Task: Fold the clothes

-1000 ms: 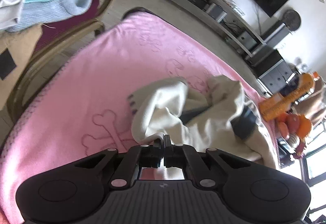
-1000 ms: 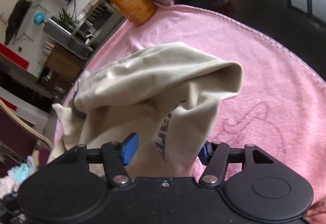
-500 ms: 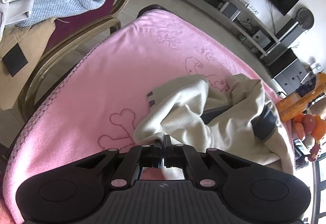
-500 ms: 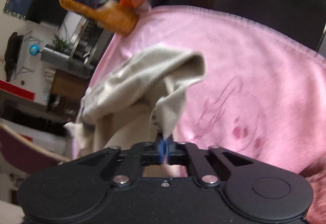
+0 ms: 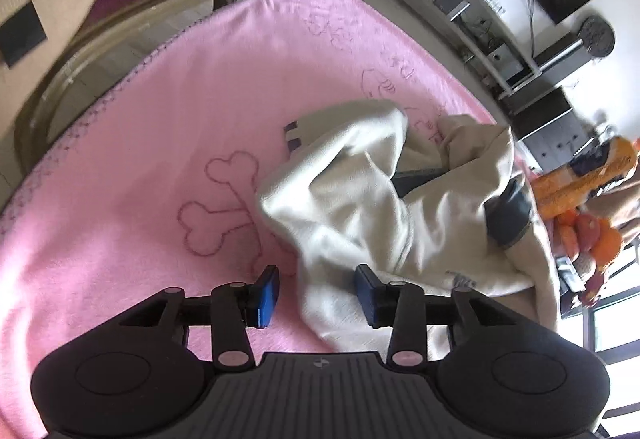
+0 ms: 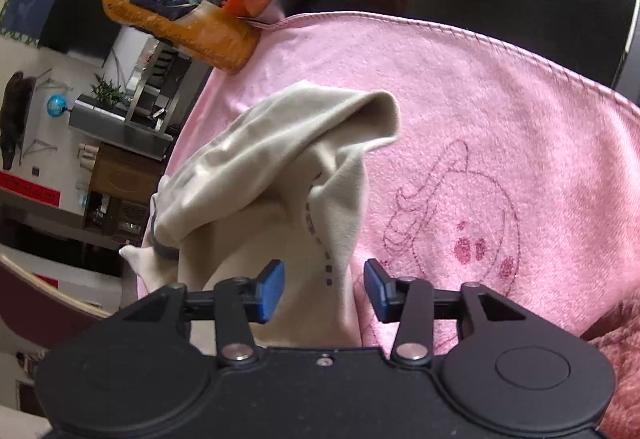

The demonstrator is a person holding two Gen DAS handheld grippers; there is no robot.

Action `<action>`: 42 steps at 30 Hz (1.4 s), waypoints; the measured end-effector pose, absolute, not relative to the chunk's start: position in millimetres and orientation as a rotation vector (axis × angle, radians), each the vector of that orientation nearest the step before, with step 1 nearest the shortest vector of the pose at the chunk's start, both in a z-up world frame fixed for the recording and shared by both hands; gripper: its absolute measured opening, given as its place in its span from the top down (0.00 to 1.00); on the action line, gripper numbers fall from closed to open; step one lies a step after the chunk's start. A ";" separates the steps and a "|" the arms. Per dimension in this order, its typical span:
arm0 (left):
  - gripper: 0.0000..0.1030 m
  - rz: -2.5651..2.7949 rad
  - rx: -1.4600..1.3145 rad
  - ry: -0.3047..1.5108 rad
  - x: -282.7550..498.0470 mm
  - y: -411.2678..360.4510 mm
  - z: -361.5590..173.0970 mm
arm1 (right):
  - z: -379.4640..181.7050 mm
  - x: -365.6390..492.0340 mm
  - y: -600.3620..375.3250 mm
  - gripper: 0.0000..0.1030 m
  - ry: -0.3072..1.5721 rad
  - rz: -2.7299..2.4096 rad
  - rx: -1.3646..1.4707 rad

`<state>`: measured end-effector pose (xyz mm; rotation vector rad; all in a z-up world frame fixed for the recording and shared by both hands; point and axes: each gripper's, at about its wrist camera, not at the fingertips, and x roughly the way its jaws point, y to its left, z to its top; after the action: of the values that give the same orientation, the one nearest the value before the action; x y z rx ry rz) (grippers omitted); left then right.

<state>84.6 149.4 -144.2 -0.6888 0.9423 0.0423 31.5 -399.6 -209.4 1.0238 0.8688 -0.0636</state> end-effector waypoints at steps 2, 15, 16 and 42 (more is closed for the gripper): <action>0.73 0.030 -0.719 0.930 88.2 149.2 -147.4 | -213.1 32.3 -401.8 0.54 0.846 -0.076 1.056; 0.99 -0.083 -0.749 0.937 106.7 146.5 -83.9 | -158.9 50.3 -376.3 0.98 0.825 -0.027 0.991; 0.99 -0.093 -0.751 0.915 112.0 147.9 -63.5 | -141.5 58.1 -374.3 0.98 0.824 -0.019 1.000; 0.99 -0.227 -0.674 0.184 -58.4 192.4 276.8 | 226.3 -48.7 -362.7 0.98 0.173 0.328 0.827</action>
<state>-58.4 192.4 276.8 -0.6739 0.1835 -0.2267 -48.7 -362.7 226.3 0.8268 0.1735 0.3278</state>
